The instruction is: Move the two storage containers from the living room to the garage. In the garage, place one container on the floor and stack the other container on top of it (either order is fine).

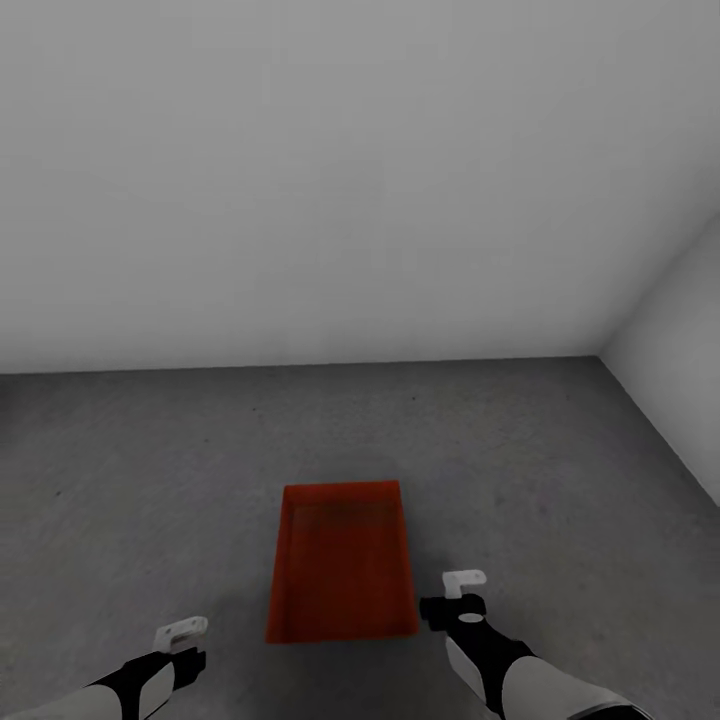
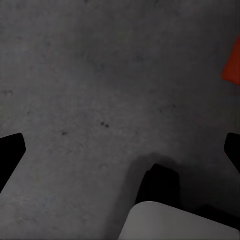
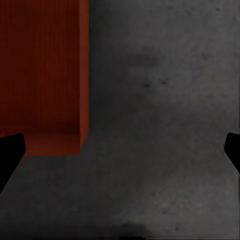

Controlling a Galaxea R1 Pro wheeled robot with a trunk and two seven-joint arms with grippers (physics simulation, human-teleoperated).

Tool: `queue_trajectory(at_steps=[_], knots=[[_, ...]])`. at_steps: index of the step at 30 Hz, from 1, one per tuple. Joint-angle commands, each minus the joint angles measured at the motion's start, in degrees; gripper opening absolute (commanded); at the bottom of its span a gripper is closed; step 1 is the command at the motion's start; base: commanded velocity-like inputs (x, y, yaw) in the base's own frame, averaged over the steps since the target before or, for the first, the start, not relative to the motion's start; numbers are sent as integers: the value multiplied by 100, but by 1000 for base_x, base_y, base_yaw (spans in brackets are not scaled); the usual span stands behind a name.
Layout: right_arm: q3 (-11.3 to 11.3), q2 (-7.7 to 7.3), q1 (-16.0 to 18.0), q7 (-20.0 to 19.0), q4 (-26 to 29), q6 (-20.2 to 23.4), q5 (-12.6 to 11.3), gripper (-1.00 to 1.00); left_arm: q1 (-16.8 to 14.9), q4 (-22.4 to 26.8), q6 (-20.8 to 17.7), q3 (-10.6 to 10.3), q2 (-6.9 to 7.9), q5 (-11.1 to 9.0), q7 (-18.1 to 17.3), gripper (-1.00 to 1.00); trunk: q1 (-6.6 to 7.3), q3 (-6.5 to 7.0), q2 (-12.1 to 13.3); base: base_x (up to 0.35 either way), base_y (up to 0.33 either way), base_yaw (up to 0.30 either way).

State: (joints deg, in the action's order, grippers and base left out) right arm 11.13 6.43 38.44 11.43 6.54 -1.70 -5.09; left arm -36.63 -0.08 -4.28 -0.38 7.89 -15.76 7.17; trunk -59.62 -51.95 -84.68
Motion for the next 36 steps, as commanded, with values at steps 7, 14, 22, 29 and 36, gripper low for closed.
queue_trajectory(at_steps=[7, 14, 22, 29, 36], knots=[[55, -209, -114, 2, -634, -60, 12, 100, -4, -4, -20, -6, -6, -24, 5, 100, 155, 123, 280, 0, 0, 0], [56, -244, -125, -7, -724, -74, -6, 100, -3, -7, -20, -6, -7, -24, 4, 100, 308, 249, 561, 0, 0, 0], [60, -234, -129, -21, -811, -155, -22, 100, -12, -7, -18, -5, -7, -24, 12, 100, 440, 356, 802, 0, 0, 0], [65, -242, -387, -25, -829, -166, -27, 100, -32, -1, -14, -6, -5, -24, 20, 100, 440, 356, 802, 0, 0, 0], [66, -247, -1007, -9, -829, -170, -20, 100, -29, -1, 16, -6, 8, -24, 20, 100, 440, 356, 802, 0, 0, 0]])
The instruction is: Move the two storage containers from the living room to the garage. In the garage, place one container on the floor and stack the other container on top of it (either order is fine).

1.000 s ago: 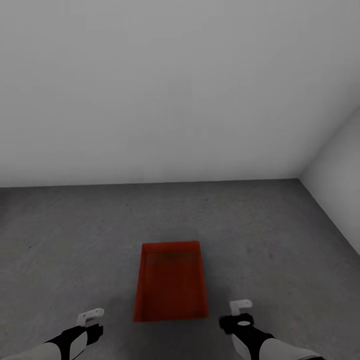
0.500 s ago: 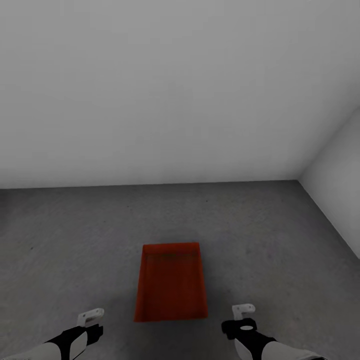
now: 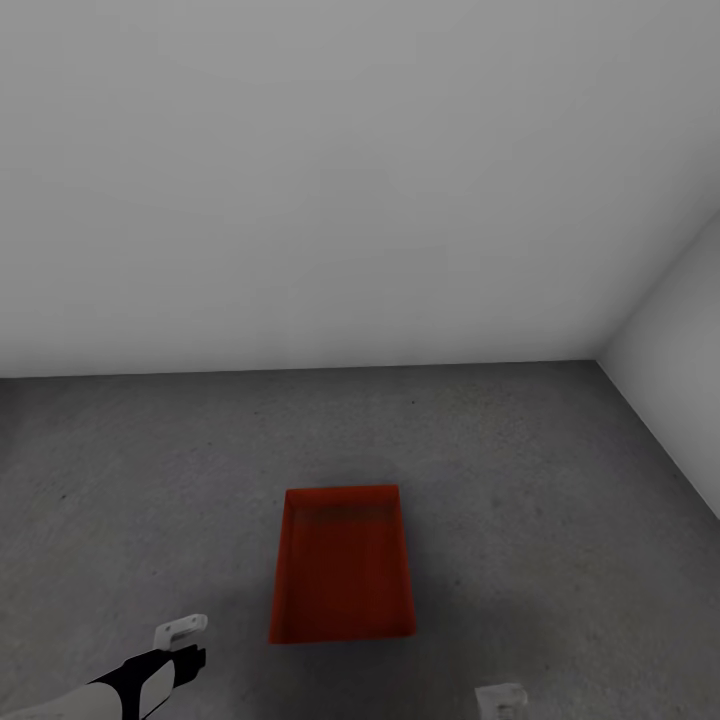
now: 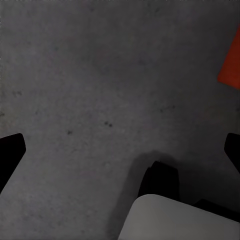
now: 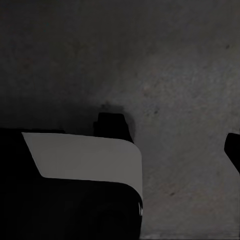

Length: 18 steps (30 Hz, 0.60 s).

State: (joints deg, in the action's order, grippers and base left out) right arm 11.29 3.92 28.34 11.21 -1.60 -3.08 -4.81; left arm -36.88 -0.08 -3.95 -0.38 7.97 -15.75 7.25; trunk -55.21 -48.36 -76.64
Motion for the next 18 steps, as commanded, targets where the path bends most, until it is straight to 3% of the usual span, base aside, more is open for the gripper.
queue_trajectory(at_steps=[1, 11, 18], knots=[[49, 3, -90, 22, -16, -33, -47, 100, -3, -1, -11, -6, -2, -25, 9, 100, 0, -3, -2, 0, 0, 0], [48, -1, -563, 48, -21, -52, -61, 100, 31, -1, 27, -6, -37, -21, 5, 100, 0, -3, -2, 0, 0, 0], [48, -29, -714, 31, -24, -46, -64, 100, 90, -2, 34, -6, -55, -17, -30, 100, 154, 123, 279, 0, 0, 0]])
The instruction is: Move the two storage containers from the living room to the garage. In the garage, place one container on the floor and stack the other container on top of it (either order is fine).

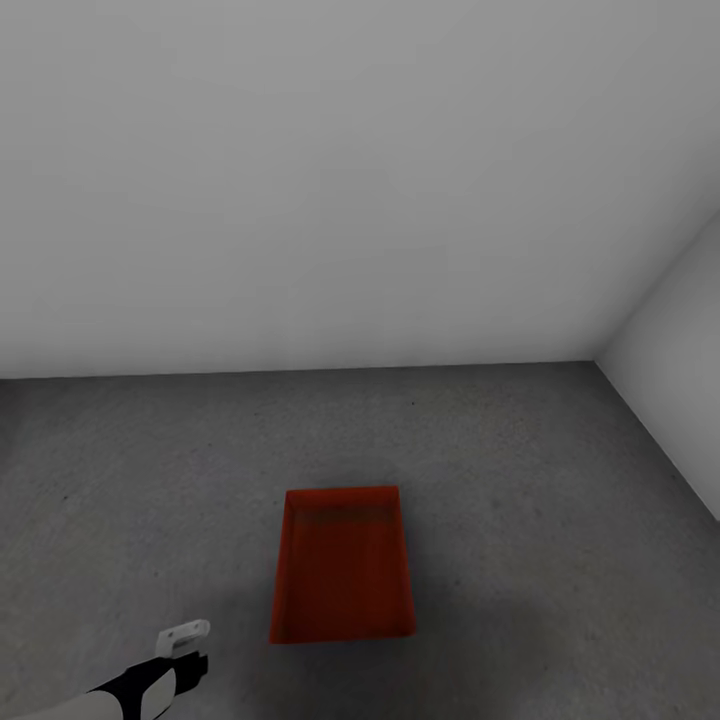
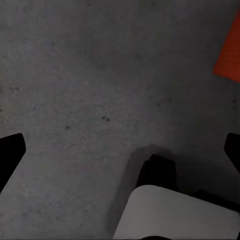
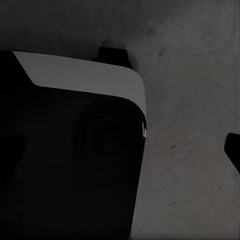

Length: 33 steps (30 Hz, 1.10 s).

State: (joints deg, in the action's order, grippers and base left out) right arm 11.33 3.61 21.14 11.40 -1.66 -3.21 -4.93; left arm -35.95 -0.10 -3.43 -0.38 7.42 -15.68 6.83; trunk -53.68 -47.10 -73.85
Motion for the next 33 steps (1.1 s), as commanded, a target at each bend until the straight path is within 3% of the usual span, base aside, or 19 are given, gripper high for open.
queue_trajectory(at_steps=[1, 15, 33], knots=[[45, -8, 2, 10, -18, -33, -51, 100, 4, 0, -16, -6, -4, -24, 6, 100, 23, 15, 39, 0, 0, 0], [45, -124, -13, -2, -13, -38, -45, 100, 85, 0, -13, -6, -42, -27, -21, 100, 330, 267, 601, 0, 0, 0], [47, -100, -14, -123, -17, -39, -35, 100, 309, 1, 9, -6, -43, 14, -34, 100, 726, 590, 1323, 0, 0, 0]])
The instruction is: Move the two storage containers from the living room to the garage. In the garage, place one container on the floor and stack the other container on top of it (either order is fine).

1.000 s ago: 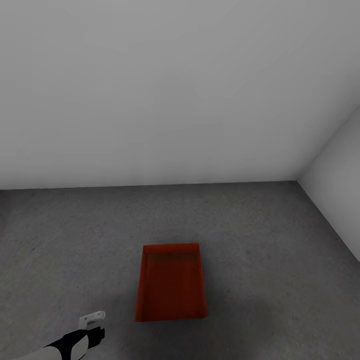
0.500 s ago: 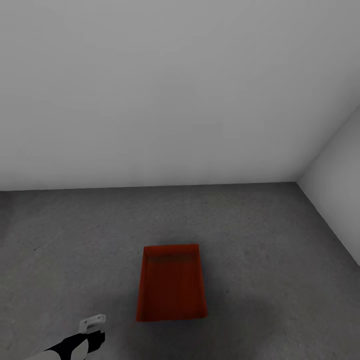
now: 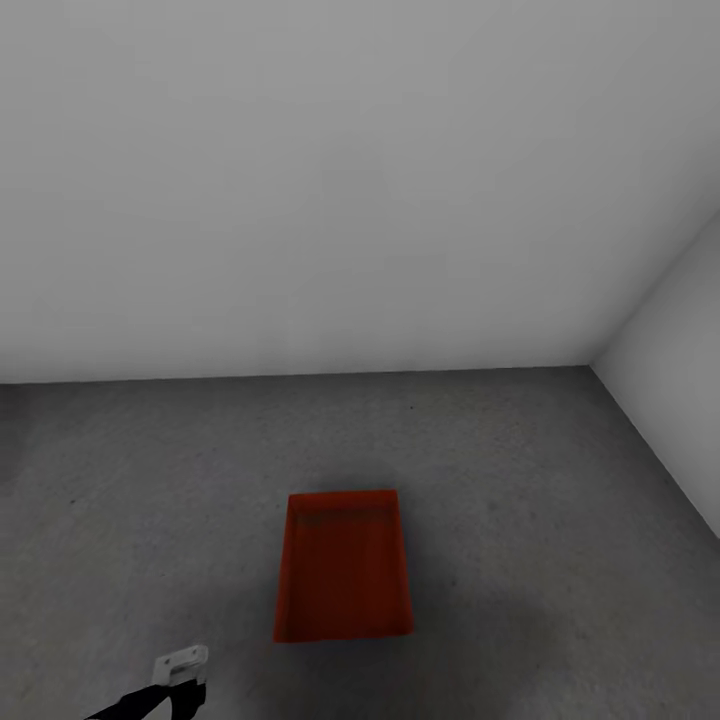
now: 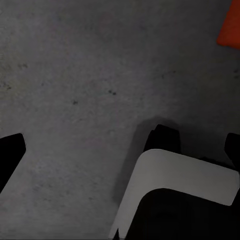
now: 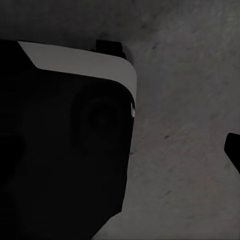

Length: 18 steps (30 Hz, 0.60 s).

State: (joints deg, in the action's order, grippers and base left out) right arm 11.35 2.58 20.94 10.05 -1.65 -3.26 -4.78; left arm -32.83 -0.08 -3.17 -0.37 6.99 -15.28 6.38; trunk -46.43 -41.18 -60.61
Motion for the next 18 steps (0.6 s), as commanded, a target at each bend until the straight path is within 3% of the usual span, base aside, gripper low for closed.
queue_trajectory(at_steps=[1, 13, 18], knots=[[44, 4, 6, 10, -15, -34, -50, 100, 30, 0, -18, -7, 1, -22, 10, 100, 22, 15, 39, 0, 0, 0], [43, 34, -5, 6, -19, -51, -76, 100, 157, 0, -17, -7, -15, -16, -2, 100, 286, 231, 520, 0, 0, 0], [42, 57, -161, 6, -19, -170, -70, 100, 202, 0, -17, -7, -7, -18, -5, 100, 396, 320, 721, 0, 0, 0]])
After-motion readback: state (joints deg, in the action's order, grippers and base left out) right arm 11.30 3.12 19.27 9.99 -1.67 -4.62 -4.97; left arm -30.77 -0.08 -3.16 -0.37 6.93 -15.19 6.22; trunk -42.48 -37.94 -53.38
